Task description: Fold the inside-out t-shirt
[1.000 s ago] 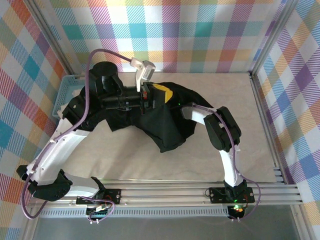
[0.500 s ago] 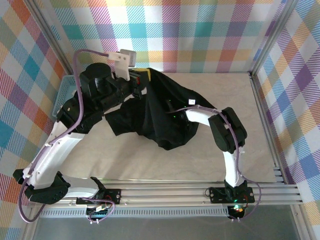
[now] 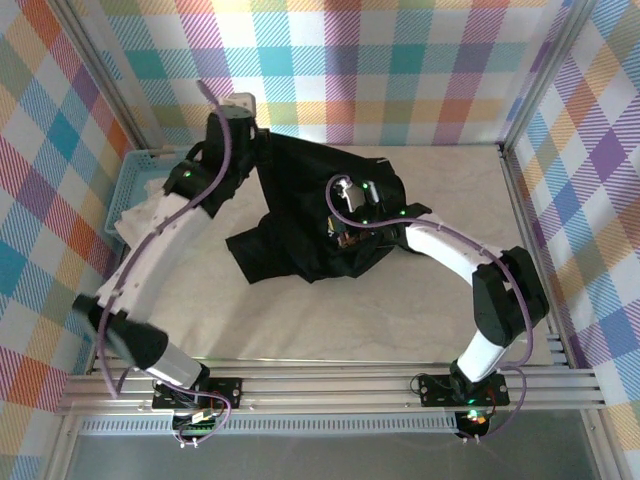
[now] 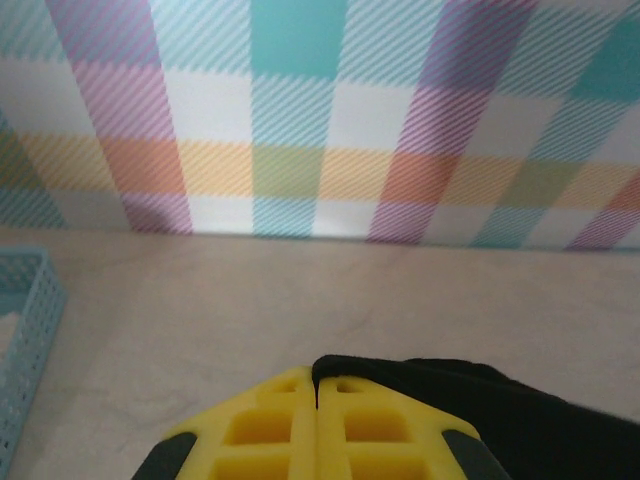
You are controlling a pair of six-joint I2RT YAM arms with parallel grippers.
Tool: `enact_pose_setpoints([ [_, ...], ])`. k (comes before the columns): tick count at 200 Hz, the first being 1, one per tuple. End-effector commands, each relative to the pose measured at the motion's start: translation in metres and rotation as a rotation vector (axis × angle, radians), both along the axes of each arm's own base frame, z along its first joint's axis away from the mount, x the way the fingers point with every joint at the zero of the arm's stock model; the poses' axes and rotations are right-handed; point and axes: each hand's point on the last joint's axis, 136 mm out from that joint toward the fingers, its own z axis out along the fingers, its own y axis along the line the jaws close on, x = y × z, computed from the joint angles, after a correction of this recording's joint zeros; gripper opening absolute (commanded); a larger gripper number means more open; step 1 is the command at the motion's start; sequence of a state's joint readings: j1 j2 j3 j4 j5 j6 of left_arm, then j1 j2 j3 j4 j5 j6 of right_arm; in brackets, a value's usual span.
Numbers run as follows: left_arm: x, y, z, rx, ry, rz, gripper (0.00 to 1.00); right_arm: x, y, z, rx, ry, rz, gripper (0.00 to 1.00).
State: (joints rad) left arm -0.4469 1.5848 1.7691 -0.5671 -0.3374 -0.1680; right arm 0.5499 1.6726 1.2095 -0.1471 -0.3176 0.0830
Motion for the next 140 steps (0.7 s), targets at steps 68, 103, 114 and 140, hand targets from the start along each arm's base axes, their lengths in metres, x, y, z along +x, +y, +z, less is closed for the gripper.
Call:
enact_pose_setpoints([
  [68, 0.067, 0.061, -0.15, -0.04, 0.29, 0.203, 0.0, -0.031, 0.005, 0.107, 0.194, -0.194, 0.16, 0.0],
  [103, 0.05, 0.102, -0.195, -0.043, 0.361, 0.314, 0.0, -0.019, -0.021, 0.156, 0.266, -0.285, 0.082, 0.0],
  [114, 0.044, 0.109, -0.21, -0.053, 0.386, 0.336, 0.0, -0.015, -0.027, 0.171, 0.308, -0.311, 0.059, 0.0],
  [140, 0.027, 0.113, -0.232, -0.049, 0.433, 0.356, 0.0, -0.012, -0.03, 0.176, 0.329, -0.327, 0.03, 0.0],
])
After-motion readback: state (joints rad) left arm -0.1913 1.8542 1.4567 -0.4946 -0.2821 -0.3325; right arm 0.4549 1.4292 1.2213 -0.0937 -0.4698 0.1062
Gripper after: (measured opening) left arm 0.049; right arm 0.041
